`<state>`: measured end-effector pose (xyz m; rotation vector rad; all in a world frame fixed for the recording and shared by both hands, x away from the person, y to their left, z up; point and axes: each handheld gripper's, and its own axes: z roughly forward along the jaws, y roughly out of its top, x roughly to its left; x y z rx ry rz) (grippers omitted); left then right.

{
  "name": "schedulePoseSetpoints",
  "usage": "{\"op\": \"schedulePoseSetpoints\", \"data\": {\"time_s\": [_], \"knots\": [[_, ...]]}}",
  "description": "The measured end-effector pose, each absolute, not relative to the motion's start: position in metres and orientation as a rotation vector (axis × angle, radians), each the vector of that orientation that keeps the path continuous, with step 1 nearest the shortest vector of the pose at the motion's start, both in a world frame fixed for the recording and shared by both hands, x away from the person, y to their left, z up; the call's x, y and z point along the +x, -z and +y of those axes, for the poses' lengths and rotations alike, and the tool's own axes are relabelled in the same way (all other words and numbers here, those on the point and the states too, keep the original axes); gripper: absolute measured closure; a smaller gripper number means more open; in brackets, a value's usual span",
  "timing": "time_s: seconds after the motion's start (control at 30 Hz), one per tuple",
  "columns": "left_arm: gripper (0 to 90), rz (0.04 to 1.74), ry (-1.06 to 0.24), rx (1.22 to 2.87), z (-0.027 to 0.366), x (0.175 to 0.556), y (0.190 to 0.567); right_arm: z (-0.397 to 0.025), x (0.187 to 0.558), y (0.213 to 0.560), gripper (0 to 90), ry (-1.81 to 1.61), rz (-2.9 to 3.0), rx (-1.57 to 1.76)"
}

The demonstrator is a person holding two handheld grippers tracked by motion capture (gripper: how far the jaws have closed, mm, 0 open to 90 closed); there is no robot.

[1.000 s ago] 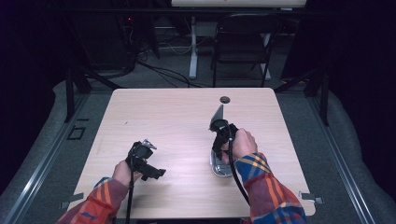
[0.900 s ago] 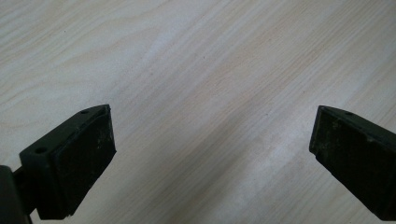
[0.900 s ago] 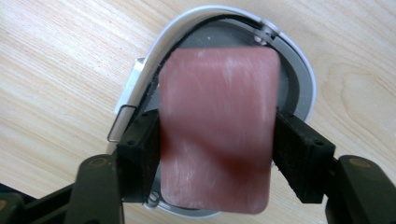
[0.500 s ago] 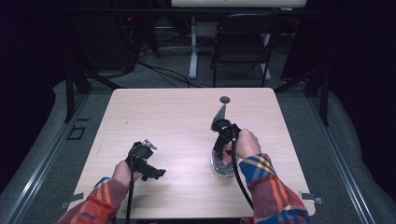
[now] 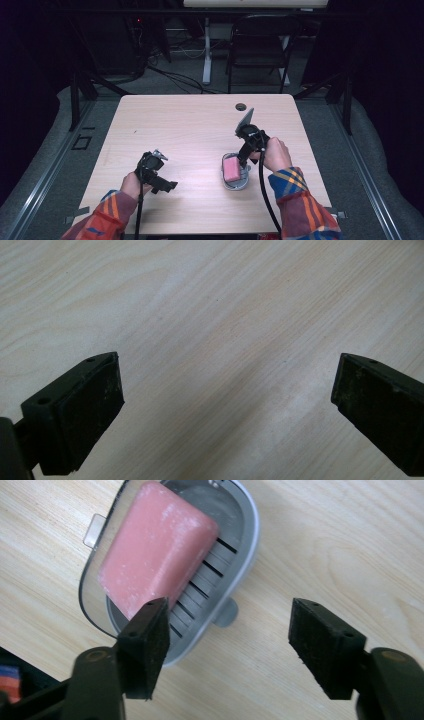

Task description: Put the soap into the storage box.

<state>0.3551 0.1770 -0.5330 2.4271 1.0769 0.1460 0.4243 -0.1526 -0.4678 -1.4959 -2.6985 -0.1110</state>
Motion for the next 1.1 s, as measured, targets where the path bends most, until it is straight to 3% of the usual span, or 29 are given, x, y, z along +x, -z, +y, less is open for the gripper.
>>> {"op": "schedulePoseSetpoints", "data": {"time_s": [0.1, 0.2, 0.37, 0.63, 1.1], "knots": [[0.2, 1.079, -0.145, 2.425, 0.177, 0.355, 0.533, -0.159, 0.422, 0.465, 26.1, 0.149, -2.724, -1.489], [0.2, 1.077, -0.146, 2.425, 0.177, 0.355, 0.533, -0.171, 0.416, 0.460, 15.5, 0.202, -2.744, -1.512], [0.2, 1.078, -0.144, 2.428, 0.177, 0.355, 0.533, -0.186, 0.409, 0.455, 13.3, 0.234, -2.763, -1.527], [0.2, 1.080, -0.147, 2.430, 0.177, 0.355, 0.533, -0.220, 0.392, 0.453, 1.0, 0.350, -2.769, -1.592], [0.2, 1.071, -0.148, 2.425, 0.177, 0.355, 0.533, -0.267, 0.359, 0.470, 0.0, 0.446, -2.765, -1.646]]}}
